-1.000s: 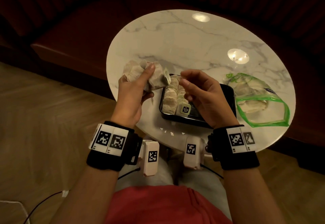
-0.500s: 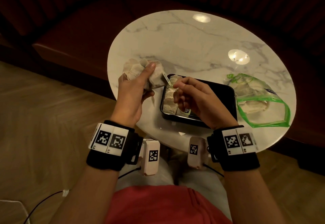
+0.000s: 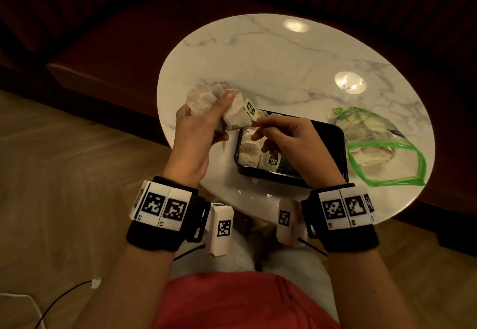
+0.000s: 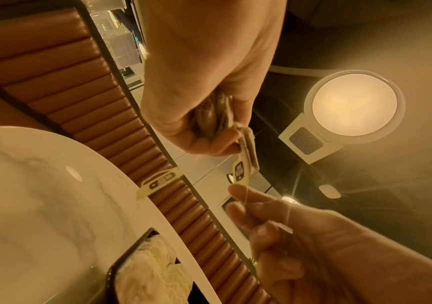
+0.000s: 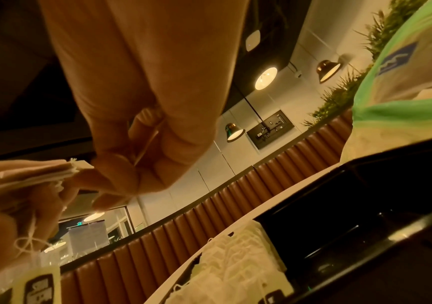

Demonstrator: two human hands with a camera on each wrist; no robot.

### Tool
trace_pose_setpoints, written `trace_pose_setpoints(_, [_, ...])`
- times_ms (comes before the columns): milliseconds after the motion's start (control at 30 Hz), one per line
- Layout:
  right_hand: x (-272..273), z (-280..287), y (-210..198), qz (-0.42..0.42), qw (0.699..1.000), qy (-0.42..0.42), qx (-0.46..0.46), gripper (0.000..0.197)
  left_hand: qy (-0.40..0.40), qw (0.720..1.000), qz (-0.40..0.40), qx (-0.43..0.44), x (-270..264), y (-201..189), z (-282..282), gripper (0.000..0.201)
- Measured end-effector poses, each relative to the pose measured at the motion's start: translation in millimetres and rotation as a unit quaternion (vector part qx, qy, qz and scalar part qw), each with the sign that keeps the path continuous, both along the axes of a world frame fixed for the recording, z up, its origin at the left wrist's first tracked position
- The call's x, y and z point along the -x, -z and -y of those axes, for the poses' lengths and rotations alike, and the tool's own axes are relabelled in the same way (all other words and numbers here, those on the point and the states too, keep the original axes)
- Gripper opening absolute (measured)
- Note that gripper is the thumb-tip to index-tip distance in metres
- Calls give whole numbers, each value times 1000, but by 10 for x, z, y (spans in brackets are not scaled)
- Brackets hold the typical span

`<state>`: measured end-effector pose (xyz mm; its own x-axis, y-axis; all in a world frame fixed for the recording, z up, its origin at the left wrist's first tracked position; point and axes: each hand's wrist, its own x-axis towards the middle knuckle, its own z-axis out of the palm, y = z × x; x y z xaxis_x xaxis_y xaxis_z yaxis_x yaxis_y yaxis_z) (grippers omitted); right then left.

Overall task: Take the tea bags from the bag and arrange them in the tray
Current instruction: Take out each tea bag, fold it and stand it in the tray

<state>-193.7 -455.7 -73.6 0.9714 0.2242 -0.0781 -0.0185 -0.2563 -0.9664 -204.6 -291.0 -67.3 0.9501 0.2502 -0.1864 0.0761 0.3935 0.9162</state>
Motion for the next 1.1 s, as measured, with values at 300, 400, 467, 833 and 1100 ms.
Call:
trace_pose_setpoints(300, [-1,-31,-71,-86,979,19,-185,17,-14,1000,23,0,-7,14,35,24])
trace_pose_setpoints(400, [7,-43,-58,-93,975,21,-199,17,-16,999,39,6,-11,19,40,32])
trace_pose_setpoints(467, [11,-49,-46,-95,974,26,-203,18,-20,999,43,12,-10,23,51,39])
trace_pose_setpoints(833, [11,-39,-90,-131,963,22,-233,16,-11,998,60,2,-22,47,48,28])
trace_pose_setpoints(1100, [6,-73,-73,-162,958,55,-232,12,15,996,83,-40,-20,60,49,24])
